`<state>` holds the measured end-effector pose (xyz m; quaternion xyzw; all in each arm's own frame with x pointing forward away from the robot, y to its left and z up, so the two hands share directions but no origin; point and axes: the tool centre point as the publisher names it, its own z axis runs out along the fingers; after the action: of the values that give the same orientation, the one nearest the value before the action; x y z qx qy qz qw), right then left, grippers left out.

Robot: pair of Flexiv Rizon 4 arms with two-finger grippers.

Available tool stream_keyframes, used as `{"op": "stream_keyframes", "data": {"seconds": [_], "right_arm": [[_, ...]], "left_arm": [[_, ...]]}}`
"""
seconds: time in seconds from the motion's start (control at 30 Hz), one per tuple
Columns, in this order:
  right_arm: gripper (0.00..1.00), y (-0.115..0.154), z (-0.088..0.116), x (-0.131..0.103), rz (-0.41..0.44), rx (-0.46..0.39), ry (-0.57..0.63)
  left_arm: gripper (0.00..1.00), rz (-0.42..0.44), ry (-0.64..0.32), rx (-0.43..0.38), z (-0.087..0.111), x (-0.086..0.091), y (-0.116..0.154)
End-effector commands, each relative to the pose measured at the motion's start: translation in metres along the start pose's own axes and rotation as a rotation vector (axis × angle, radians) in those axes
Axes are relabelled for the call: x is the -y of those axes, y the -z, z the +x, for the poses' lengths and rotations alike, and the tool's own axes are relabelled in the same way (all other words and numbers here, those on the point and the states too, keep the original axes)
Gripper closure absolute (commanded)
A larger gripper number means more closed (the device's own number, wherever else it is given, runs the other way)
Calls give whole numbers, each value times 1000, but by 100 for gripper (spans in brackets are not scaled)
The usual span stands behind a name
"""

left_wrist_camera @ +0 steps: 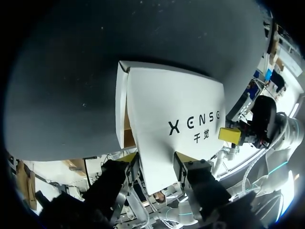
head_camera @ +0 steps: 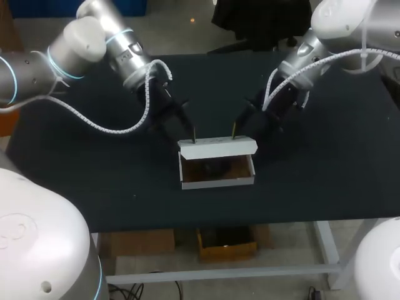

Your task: Assemble the packaging by folding the flat box into shape, placing the metal phone stand inside, and closing the box properly

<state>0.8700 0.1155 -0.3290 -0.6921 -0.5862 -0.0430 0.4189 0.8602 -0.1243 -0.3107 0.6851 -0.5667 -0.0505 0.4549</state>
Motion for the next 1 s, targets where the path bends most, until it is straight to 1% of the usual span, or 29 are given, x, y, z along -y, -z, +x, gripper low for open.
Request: {"op": "stream_keyframes", "data": {"seconds": [0.03, 0.37, 1.0], "right_arm": [[41, -4, 1, 2, -3, 3, 6], [38, -6, -3, 4, -11, 14, 17], [34, -6, -8, -4, -3, 23, 35]], "left_arm": [[53, 8, 0, -3, -3, -1, -6], [51, 25, -3, 30, -7, 0, -11], [51, 86, -19, 73, -10, 1, -13]]}}
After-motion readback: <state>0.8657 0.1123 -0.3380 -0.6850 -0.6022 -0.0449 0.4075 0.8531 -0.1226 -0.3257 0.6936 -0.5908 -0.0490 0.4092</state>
